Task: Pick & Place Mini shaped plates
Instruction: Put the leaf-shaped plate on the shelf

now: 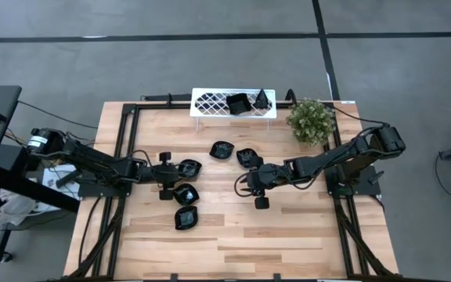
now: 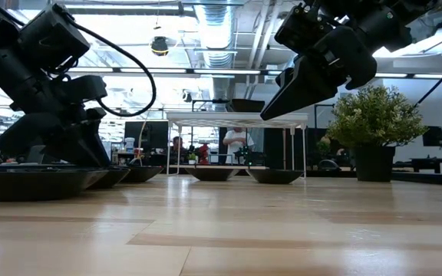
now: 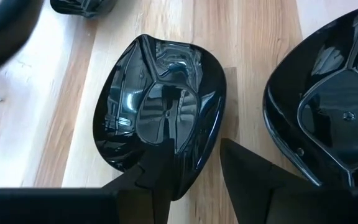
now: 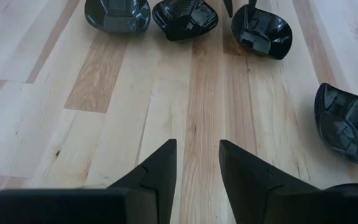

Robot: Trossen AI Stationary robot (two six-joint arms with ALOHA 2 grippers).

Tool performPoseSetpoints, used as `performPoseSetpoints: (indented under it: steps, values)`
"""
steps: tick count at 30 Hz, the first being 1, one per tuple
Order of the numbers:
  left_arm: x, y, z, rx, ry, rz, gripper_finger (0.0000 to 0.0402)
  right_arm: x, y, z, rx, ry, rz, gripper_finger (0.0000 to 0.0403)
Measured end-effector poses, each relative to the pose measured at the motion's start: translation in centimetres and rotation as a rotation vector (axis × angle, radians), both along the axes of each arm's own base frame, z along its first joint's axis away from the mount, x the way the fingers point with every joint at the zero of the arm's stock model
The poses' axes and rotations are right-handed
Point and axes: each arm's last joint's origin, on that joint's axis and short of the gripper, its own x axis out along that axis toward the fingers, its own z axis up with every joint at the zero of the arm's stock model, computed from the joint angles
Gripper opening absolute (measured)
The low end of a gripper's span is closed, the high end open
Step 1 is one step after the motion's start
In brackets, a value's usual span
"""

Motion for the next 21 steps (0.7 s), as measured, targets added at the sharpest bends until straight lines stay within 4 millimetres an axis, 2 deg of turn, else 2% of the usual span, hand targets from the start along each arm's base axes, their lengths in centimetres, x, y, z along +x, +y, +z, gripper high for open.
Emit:
performPoseSetpoints:
  steps: [21]
  values:
    - [-0.05, 0.04, -0.02, 0.01, 0.005, 0.006, 0.013, 0.0, 0.0, 0.0, 0.0, 0.0, 0.0, 0.0115]
